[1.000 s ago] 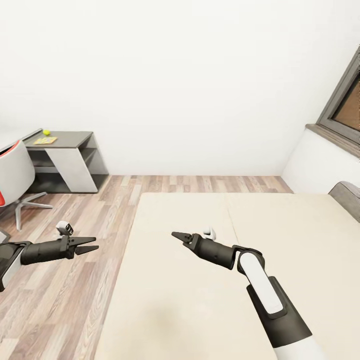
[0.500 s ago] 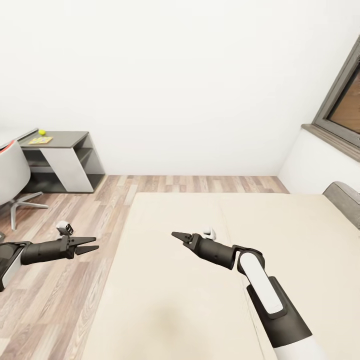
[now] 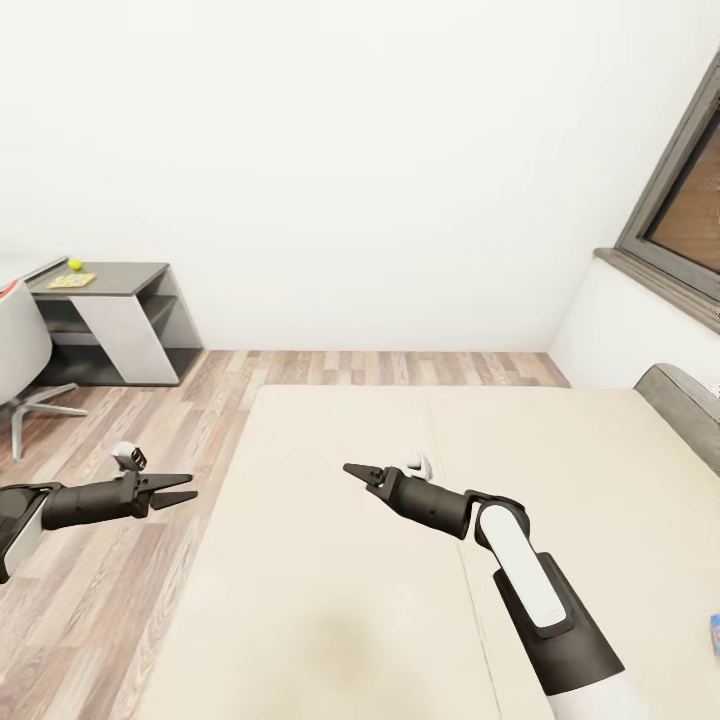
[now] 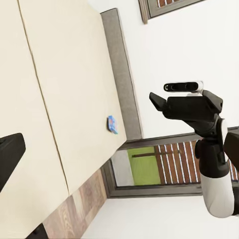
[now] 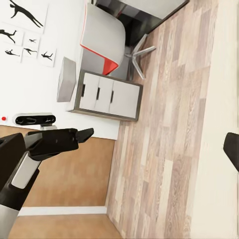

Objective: Put all the toys in the child's room - the three board games (two on the bed and one on the table), the two jigsaw puzzles on the table, and the tennis ball on the table - inside the toy box on the table in the child's room.

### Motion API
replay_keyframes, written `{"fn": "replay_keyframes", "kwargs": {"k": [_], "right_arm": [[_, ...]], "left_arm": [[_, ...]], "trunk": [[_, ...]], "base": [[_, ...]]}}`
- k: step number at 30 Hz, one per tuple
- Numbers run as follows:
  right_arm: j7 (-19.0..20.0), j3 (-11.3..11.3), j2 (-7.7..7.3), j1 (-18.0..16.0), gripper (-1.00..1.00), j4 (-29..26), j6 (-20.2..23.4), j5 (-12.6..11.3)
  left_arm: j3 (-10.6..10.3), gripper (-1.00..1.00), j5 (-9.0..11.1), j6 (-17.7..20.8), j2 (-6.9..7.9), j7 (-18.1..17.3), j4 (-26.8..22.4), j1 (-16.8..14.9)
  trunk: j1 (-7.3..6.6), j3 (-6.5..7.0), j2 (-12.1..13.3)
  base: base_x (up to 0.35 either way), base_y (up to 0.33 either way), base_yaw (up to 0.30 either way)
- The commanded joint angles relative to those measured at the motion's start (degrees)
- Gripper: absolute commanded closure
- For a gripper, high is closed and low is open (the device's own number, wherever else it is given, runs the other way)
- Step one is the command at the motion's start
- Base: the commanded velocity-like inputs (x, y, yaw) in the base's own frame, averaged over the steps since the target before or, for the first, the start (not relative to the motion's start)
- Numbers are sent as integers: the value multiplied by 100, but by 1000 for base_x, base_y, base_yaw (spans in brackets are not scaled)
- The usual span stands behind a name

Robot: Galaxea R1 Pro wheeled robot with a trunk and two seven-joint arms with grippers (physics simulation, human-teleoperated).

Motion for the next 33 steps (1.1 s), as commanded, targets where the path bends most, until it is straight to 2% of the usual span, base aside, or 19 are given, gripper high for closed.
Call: {"fn": "replay_keyframes", "kwargs": {"k": [1, 33], "right_arm": [[43, -6, 2, -4, -100, 0, 22, 46], [41, 1, 2, -4, -100, 8, 22, 46]], "left_arm": [[-16, -100, 9, 61, 5, -22, 0, -5], [-16, -100, 7, 61, 3, -22, 0, -5]], "trunk": [[3, -10, -11], [3, -10, -11]], "base": [[0, -166, 0], [0, -166, 0]]}}
